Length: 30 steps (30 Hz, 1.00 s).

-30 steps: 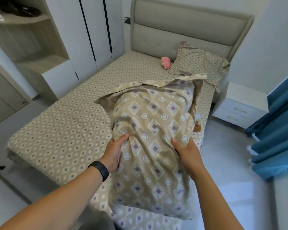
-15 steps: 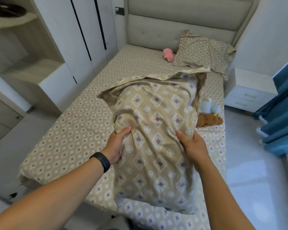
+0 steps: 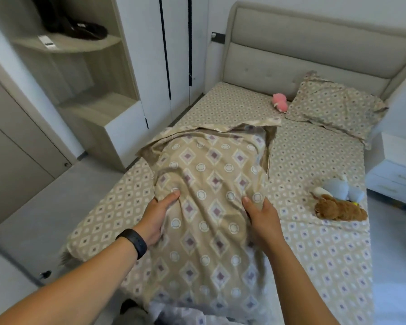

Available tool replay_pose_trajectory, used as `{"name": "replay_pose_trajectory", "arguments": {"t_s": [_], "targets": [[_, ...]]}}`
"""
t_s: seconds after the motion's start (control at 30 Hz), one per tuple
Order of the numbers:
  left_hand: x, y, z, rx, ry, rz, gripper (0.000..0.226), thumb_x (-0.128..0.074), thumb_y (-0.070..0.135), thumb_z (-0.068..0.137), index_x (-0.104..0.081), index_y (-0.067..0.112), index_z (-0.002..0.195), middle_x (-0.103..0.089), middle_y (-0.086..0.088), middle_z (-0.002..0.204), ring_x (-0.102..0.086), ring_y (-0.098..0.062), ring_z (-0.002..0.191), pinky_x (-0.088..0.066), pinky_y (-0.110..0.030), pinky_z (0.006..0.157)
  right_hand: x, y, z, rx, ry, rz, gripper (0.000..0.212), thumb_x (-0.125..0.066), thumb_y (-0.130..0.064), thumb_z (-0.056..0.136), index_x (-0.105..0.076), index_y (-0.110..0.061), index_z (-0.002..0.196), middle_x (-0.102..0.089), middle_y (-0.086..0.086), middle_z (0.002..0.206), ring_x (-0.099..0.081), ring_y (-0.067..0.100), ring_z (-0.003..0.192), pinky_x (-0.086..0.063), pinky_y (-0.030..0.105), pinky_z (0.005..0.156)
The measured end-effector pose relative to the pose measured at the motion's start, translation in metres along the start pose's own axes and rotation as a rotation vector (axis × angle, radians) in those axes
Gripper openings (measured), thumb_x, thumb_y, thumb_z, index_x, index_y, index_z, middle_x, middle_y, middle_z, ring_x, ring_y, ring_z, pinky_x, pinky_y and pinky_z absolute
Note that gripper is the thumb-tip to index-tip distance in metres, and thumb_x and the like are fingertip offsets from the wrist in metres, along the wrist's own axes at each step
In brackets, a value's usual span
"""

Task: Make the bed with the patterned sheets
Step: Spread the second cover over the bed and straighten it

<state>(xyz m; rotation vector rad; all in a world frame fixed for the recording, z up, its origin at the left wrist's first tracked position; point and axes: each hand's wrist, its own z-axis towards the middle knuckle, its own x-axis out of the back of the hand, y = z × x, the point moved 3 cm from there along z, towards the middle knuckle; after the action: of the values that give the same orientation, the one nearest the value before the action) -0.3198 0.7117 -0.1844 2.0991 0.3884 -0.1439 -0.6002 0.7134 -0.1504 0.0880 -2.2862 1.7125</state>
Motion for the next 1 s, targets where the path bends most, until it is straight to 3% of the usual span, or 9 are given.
{"name": "replay_pose_trajectory", "arguments": {"t_s": [0.1, 0.27, 0.37, 0.43, 0.53, 0.7, 0.83, 1.0], "targets": [[0.061, 0.036, 0.039, -0.033, 0.020, 0.008, 0.076, -0.087, 0.059, 0.069, -0.062, 0.029, 0.134, -0.072, -0.001, 0.124, -0.068, -0.028, 0.115, -0.049, -0.054, 0.104, -0.071, -0.029, 0.023, 0.019, -0.012, -0.019, 0.039, -0.065, -0.044, 0.096, -0.064, -0.027, 0.130, -0.070, -0.014, 0.118, -0.065, 0.008, 0.110, -0.052, 0.036, 0.099], [0.154, 0.076, 0.089, 0.022, -0.038, 0.006, 0.074, -0.086, 0.058, 0.070, -0.062, 0.030, 0.133, -0.071, 0.001, 0.126, -0.066, -0.027, 0.119, -0.048, -0.053, 0.105, -0.175, -0.053, 0.039, -0.029, 0.067, 0.046, 0.038, -0.069, -0.042, 0.093, -0.065, -0.026, 0.128, -0.072, -0.013, 0.115, -0.067, 0.009, 0.107, -0.054, 0.039, 0.098], [0.215, 0.110, 0.107, 0.065, -0.027, 0.053, 0.082, -0.088, 0.064, 0.064, -0.061, 0.032, 0.134, -0.070, 0.004, 0.129, -0.063, -0.026, 0.124, -0.045, -0.054, 0.107, -0.239, -0.075, 0.032, -0.083, 0.048, 0.077, 0.026, -0.069, -0.042, 0.093, -0.069, -0.028, 0.114, -0.075, -0.006, 0.106, -0.071, 0.016, 0.100, -0.057, 0.041, 0.093], [0.244, 0.136, 0.119, 0.072, -0.067, 0.065, 0.073, -0.085, 0.058, 0.070, -0.063, 0.029, 0.134, -0.071, 0.000, 0.127, -0.065, -0.028, 0.120, -0.046, -0.054, 0.107, -0.272, -0.084, 0.030, -0.115, 0.086, 0.095, 0.020, -0.068, -0.041, 0.094, -0.069, -0.026, 0.107, -0.076, -0.001, 0.100, -0.072, 0.019, 0.094, -0.058, 0.041, 0.090], [0.260, 0.161, 0.129, 0.062, -0.128, 0.114, 0.059, -0.080, 0.048, 0.082, -0.063, 0.025, 0.133, -0.072, -0.005, 0.124, -0.068, -0.030, 0.115, -0.048, -0.055, 0.106, -0.303, -0.088, 0.020, -0.127, 0.142, 0.143, 0.024, -0.067, -0.042, 0.095, -0.068, -0.028, 0.115, -0.074, -0.013, 0.103, -0.070, 0.009, 0.100, -0.056, 0.035, 0.091], [0.276, 0.205, 0.146, -0.040, -0.080, 0.085, 0.056, -0.081, 0.047, 0.081, -0.065, 0.024, 0.130, -0.075, -0.002, 0.117, -0.071, -0.026, 0.109, -0.052, -0.052, 0.101, -0.349, -0.117, 0.038, -0.108, 0.130, 0.133, 0.065, -0.068, -0.060, 0.083, -0.058, -0.025, 0.137, -0.067, -0.010, 0.126, -0.064, 0.014, 0.117, -0.051, 0.045, 0.104], [0.302, 0.234, 0.158, -0.050, -0.093, 0.066, 0.043, -0.078, 0.044, 0.085, -0.063, 0.027, 0.121, -0.076, 0.000, 0.111, -0.071, -0.024, 0.105, -0.054, -0.048, 0.097, -0.386, -0.149, 0.057, -0.042, 0.167, 0.094, 0.052, -0.070, -0.057, 0.083, -0.060, -0.031, 0.126, -0.069, -0.014, 0.117, -0.066, 0.011, 0.109, -0.052, 0.046, 0.100], [0.395, 0.293, 0.212, -0.073, -0.097, 0.105, 0.093, -0.087, 0.069, 0.060, -0.055, 0.027, 0.137, -0.069, 0.003, 0.127, -0.066, -0.024, 0.116, -0.050, -0.052, 0.101, -0.480, -0.188, 0.091, -0.018, 0.172, 0.156, 0.045, -0.074, -0.053, 0.083, -0.062, -0.031, 0.121, -0.071, -0.013, 0.114, -0.068, 0.010, 0.106, -0.054, 0.045, 0.099]]}}
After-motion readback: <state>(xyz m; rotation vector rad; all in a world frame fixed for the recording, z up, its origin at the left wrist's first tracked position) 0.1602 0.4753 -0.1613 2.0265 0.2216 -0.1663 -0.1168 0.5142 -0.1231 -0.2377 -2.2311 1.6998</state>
